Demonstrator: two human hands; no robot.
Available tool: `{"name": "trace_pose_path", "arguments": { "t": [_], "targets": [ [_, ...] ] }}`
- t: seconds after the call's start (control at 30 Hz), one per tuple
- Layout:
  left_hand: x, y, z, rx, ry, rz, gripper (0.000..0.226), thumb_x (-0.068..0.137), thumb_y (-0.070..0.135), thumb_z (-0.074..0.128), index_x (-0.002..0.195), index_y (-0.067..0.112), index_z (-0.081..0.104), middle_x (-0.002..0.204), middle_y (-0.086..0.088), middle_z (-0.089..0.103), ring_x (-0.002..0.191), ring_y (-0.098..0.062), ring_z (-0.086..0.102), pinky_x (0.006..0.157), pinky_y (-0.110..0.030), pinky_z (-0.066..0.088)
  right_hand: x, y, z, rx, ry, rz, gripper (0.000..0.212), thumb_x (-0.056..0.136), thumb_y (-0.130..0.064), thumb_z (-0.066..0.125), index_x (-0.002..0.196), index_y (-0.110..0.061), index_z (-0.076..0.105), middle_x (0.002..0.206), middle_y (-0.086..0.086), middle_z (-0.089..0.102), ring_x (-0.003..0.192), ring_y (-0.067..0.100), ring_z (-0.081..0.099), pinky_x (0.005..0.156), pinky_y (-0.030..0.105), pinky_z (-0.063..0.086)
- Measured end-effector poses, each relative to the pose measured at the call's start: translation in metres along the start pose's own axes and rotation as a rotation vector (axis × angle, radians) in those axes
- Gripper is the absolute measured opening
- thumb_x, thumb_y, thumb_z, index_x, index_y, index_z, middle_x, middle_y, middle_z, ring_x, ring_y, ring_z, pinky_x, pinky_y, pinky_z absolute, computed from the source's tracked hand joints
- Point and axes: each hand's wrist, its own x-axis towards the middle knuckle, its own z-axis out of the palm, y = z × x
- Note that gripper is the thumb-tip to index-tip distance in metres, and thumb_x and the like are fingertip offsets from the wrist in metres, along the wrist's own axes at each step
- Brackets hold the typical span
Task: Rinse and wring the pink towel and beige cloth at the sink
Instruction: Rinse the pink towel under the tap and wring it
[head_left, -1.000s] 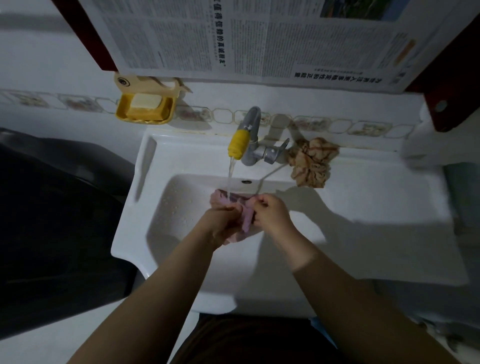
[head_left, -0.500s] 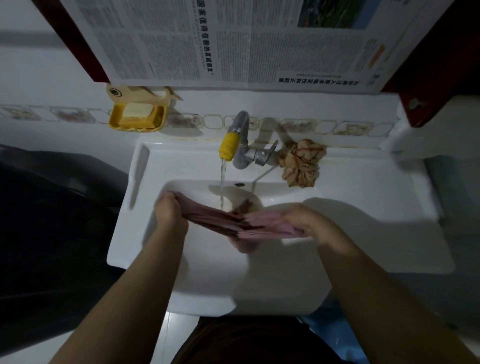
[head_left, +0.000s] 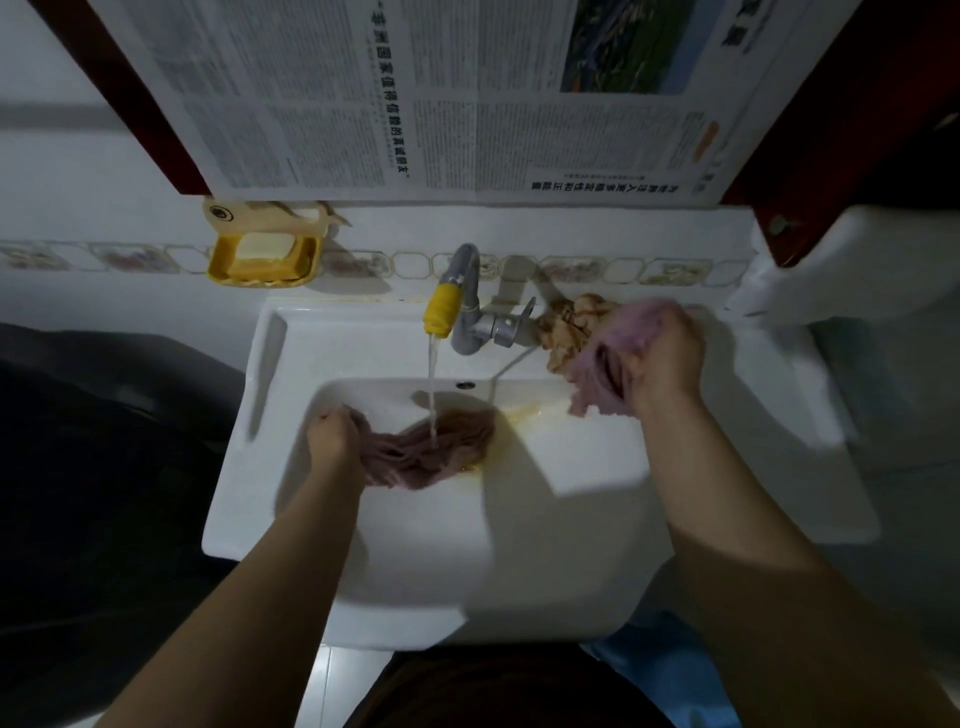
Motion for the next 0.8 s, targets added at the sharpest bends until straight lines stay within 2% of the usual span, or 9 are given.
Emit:
{"name": "trace_pose_path", "arguments": {
  "t": [0.1, 0.17, 0.27, 0.4, 0.47, 0.53, 0.6, 0.67, 0.8],
  "targets": [
    [-0.011, -0.001, 0.008, -0.095, -0.111, -0.052, 0.022, 0.08, 0.005, 0.043, 0.059, 0.009, 0.047, 0.048, -0.011, 0.054, 0.038, -0.023, 0.049, 0.032, -0.025, 0.043, 0.001, -0.028, 0.019, -0.017, -0.127, -0.327, 0.012, 0.094, -0.016, 0.043, 0.095, -0.023, 0.052, 0.096, 0.0, 0.059, 0.085, 0.008, 0.063, 0.074, 0.027, 0.054],
    [-0.015, -0.003, 0.013, -0.168, -0.212, -0.084, 0.02, 0.085, 0.011, 0.043, 0.067, 0.009, 0.049, 0.042, -0.006, 0.055, 0.034, -0.019, 0.054, 0.045, -0.026, 0.05, 0.006, -0.038, 0.027, -0.174, -0.179, -0.541, 0.007, 0.089, -0.023, 0.045, 0.091, -0.027, 0.05, 0.093, -0.004, 0.057, 0.083, 0.003, 0.06, 0.075, 0.023, 0.05],
    [-0.012, -0.005, 0.019, -0.206, -0.295, -0.077, 0.026, 0.094, 0.014, 0.042, 0.072, 0.005, 0.053, 0.069, -0.012, 0.055, 0.063, -0.024, 0.054, 0.076, -0.034, 0.044, 0.023, -0.025, 0.028, -0.583, -0.217, -0.657, 0.004, 0.086, -0.029, 0.048, 0.088, -0.026, 0.047, 0.086, -0.01, 0.053, 0.077, -0.001, 0.054, 0.07, 0.013, 0.044],
    [-0.016, -0.01, 0.021, -0.147, -0.475, 0.089, 0.031, 0.098, 0.01, 0.036, 0.078, 0.004, 0.059, 0.077, -0.015, 0.052, 0.072, -0.023, 0.05, 0.068, -0.032, 0.041, 0.05, 0.021, 0.019, -1.202, -0.39, -0.33, 0.021, 0.088, -0.02, 0.06, 0.105, -0.007, 0.059, 0.105, 0.01, 0.063, 0.095, 0.022, 0.061, 0.082, 0.03, 0.049],
    [-0.017, -0.008, 0.02, -0.127, -0.56, 0.132, 0.032, 0.098, 0.007, 0.035, 0.084, 0.003, 0.062, 0.08, -0.017, 0.057, 0.074, -0.025, 0.054, 0.068, -0.032, 0.044, 0.049, 0.034, 0.014, -1.307, -0.275, -0.238, 0.043, 0.087, -0.021, 0.061, 0.125, -0.003, 0.051, 0.123, 0.016, 0.057, 0.105, 0.027, 0.058, 0.088, 0.032, 0.048],
    [-0.02, -0.004, 0.019, -0.075, -0.642, 0.165, 0.036, 0.099, 0.008, 0.034, 0.081, 0.005, 0.065, 0.074, -0.016, 0.058, 0.069, -0.026, 0.054, 0.065, -0.032, 0.045, 0.031, 0.049, 0.016, -1.263, -0.105, -0.389, 0.038, 0.088, -0.024, 0.055, 0.121, -0.006, 0.05, 0.124, 0.018, 0.053, 0.105, 0.035, 0.057, 0.087, 0.04, 0.05],
    [-0.023, -0.002, 0.019, -0.03, -0.676, 0.184, 0.04, 0.098, 0.007, 0.037, 0.077, 0.01, 0.07, 0.072, -0.014, 0.064, 0.069, -0.024, 0.06, 0.065, -0.031, 0.05, -0.001, 0.076, 0.028, -1.156, -0.35, -0.439, 0.014, 0.094, -0.025, 0.047, 0.099, -0.019, 0.058, 0.112, 0.014, 0.06, 0.099, 0.033, 0.06, 0.083, 0.037, 0.048],
    [-0.026, 0.001, 0.019, -0.032, -0.713, 0.193, 0.033, 0.097, 0.007, 0.04, 0.085, 0.007, 0.07, 0.079, -0.016, 0.068, 0.074, -0.025, 0.065, 0.068, -0.03, 0.054, -0.039, 0.109, 0.04, -1.125, -0.761, -0.153, 0.027, 0.098, -0.041, 0.035, 0.092, -0.035, 0.061, 0.108, 0.006, 0.065, 0.103, 0.023, 0.059, 0.09, 0.033, 0.043],
    [-0.021, 0.011, 0.013, -0.21, -0.512, 0.166, 0.022, 0.097, 0.006, 0.044, 0.091, 0.005, 0.066, 0.082, -0.013, 0.071, 0.079, -0.023, 0.066, 0.071, -0.028, 0.055, -0.058, 0.158, 0.033, -1.241, -0.848, 0.15, 0.073, 0.086, -0.073, 0.017, 0.103, -0.023, 0.067, 0.111, 0.008, 0.066, 0.109, 0.024, 0.057, 0.101, 0.041, 0.04]
  ]
}}
